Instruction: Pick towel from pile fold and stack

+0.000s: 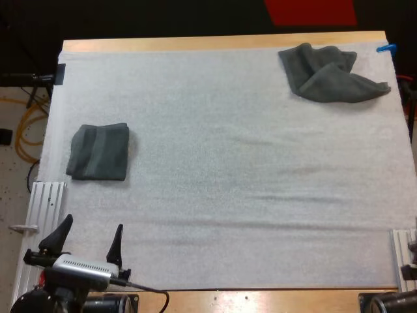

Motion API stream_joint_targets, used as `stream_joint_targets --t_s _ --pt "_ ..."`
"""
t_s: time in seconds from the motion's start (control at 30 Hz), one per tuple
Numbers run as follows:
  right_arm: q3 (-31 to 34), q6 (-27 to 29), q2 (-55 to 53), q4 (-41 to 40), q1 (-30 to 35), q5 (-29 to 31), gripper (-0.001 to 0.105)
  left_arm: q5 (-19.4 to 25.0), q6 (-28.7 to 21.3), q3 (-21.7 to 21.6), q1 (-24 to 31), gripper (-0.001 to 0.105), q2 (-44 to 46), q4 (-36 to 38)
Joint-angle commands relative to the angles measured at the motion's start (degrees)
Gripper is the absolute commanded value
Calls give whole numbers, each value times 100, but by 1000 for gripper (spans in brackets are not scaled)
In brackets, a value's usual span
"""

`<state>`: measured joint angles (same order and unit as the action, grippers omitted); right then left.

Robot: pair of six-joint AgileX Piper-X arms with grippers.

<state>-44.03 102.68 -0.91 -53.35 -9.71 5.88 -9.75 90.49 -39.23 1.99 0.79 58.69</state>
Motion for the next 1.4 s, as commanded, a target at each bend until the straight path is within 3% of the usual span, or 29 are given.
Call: stream_joint_targets --t_s 0.0,0.17,0.67,1.37 --pt "105 57 -207 157 17 -204 63 -34 17 51 -11 78 794 -94" --pt "531 57 -207 252 17 -456 63 -34 56 346 -11 78 794 -237" --pt "1350 57 -207 -71 17 -489 63 -34 63 940 -11 78 794 -277" --pt "1485 233 -202 -388 17 -588 63 -34 63 971 -11 78 794 -29"
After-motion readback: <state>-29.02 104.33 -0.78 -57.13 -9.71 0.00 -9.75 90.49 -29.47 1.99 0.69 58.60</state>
